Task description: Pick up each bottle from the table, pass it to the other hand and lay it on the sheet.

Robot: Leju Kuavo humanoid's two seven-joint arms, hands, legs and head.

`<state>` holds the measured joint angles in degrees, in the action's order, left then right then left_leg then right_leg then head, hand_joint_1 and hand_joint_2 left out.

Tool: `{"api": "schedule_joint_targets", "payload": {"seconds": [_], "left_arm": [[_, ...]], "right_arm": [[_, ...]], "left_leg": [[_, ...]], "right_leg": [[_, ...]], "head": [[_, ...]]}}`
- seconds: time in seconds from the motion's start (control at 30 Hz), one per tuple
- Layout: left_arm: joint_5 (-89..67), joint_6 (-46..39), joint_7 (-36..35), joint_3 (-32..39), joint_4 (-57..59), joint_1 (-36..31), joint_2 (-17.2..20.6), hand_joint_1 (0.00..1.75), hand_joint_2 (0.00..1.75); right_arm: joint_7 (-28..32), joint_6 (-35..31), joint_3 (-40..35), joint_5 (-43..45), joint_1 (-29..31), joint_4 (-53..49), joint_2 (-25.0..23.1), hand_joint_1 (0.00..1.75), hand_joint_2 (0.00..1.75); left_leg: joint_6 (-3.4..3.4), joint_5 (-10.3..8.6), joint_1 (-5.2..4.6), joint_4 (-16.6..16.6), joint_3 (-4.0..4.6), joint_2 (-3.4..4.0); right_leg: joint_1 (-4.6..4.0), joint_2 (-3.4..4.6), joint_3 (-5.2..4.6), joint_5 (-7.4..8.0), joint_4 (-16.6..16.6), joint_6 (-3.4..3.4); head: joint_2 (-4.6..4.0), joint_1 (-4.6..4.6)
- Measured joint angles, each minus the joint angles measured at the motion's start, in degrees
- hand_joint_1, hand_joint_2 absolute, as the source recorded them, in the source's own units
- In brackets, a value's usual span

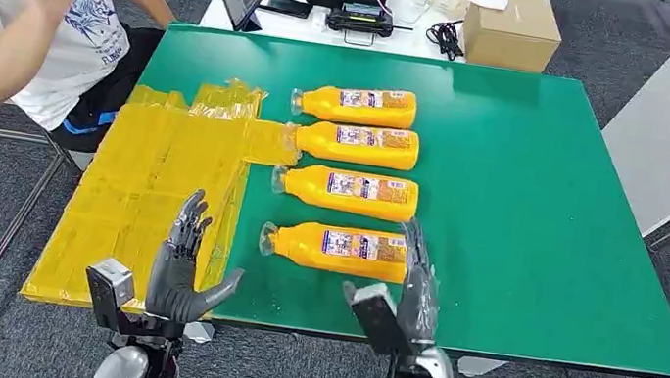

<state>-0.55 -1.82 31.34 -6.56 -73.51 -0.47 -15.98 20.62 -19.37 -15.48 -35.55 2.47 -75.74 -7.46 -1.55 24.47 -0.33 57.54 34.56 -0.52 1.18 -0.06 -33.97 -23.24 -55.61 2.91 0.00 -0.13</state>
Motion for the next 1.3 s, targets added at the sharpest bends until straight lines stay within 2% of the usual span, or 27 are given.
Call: {"api": "schedule_joint_targets", "payload": {"seconds": [0.13, 0.3, 0.57, 0.73, 0.9, 1.3], "left_arm": [[-0.09, 0.83, 0.35, 0.44, 0.83, -0.73, 0.00, 0.00, 1.75], [-0.50, 1.82, 0.44, 0.87, 1.84, -1.46, 0.00, 0.00, 1.75], [-1.18, 2.64, 0.11, 1.01, 4.22, -3.39, 0.04, 0.00, 1.75], [-1.22, 2.95, 0.07, 0.92, 6.17, -5.03, 0.13, 0.00, 1.75], [-1.01, 3.13, 0.33, 0.87, 8.09, -6.31, 0.37, 0.00, 1.75], [-0.87, 3.19, 0.48, 0.87, 10.12, -7.41, 0.61, 0.00, 1.75]], "right_arm": [[-5.46, 5.37, 0.46, -3.20, 6.66, 4.89, 2.98, 0.00, 1.75], [-9.13, 10.37, -0.22, -4.97, 15.10, 12.67, 5.27, 0.00, 1.75], [-10.39, 16.87, -4.73, -5.13, 24.55, 24.36, 5.60, 0.00, 1.75], [-7.85, 22.81, -7.21, -1.34, 29.40, 31.22, 4.92, 0.00, 1.75], [-4.86, 26.32, -9.62, 2.20, 32.22, 35.90, 4.53, 0.00, 1.75], [-4.18, 26.74, -11.41, 2.94, 33.90, 39.02, 4.51, 0.00, 1.75]], "left_leg": [[-0.03, -0.03, -0.01, 0.01, 0.00, 0.01], [-0.07, -0.08, -0.01, 0.02, 0.00, -0.01], [-0.07, -0.08, -0.01, 0.02, 0.01, -0.01], [-0.08, -0.09, -0.01, 0.03, 0.01, -0.02], [-0.11, -0.11, -0.02, 0.05, 0.01, -0.03], [-0.11, -0.11, -0.02, 0.05, 0.01, -0.03]], "right_leg": [[0.01, 0.01, 0.01, 0.05, 0.00, 0.07], [0.00, 0.00, 0.02, 0.09, -0.01, 0.11], [0.01, 0.00, 0.01, 0.09, -0.03, 0.11], [0.01, 0.00, 0.02, 0.09, -0.03, 0.12], [0.01, -0.01, 0.01, 0.09, -0.03, 0.12], [0.01, -0.01, 0.02, 0.09, -0.03, 0.12]], "head": [[0.00, 0.00], [0.00, 0.02], [0.00, 0.00], [0.00, 0.02], [0.00, 0.00], [0.00, 0.00]]}}
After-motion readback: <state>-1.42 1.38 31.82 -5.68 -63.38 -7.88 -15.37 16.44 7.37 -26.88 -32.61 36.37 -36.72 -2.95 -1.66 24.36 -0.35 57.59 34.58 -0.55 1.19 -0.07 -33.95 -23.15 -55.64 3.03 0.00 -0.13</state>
